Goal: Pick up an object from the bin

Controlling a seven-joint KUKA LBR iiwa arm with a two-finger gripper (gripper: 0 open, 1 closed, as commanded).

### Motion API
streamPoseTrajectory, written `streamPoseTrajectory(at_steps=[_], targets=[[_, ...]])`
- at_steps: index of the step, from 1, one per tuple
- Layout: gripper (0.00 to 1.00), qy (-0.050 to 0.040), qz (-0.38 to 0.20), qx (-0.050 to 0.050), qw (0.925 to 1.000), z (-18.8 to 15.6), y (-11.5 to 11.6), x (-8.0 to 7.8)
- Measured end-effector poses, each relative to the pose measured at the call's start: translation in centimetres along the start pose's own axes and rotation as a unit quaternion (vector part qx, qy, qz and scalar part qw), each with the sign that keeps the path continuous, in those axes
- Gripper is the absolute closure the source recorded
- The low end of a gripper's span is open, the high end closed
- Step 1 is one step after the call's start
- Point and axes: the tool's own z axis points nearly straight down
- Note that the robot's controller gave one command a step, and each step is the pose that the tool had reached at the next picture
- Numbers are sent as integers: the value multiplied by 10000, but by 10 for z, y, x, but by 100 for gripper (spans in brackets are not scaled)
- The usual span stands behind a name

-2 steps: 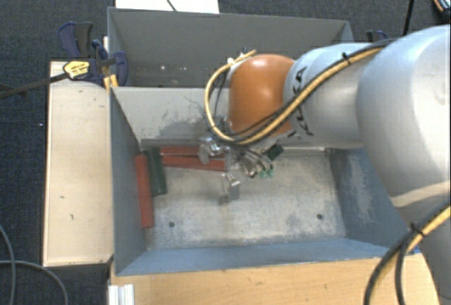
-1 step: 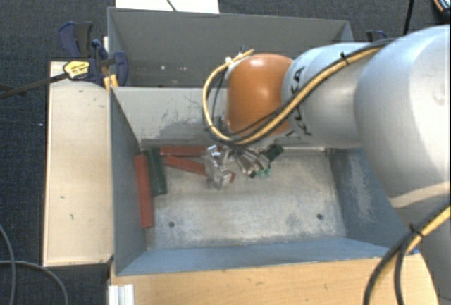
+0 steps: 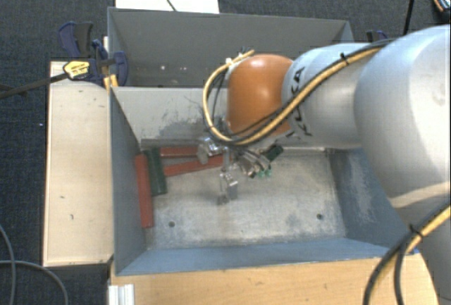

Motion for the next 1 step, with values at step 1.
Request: streamPoseTrajectory(at_steps=[1], targets=[[100,-22,6,1,10000,-2,0,-1]])
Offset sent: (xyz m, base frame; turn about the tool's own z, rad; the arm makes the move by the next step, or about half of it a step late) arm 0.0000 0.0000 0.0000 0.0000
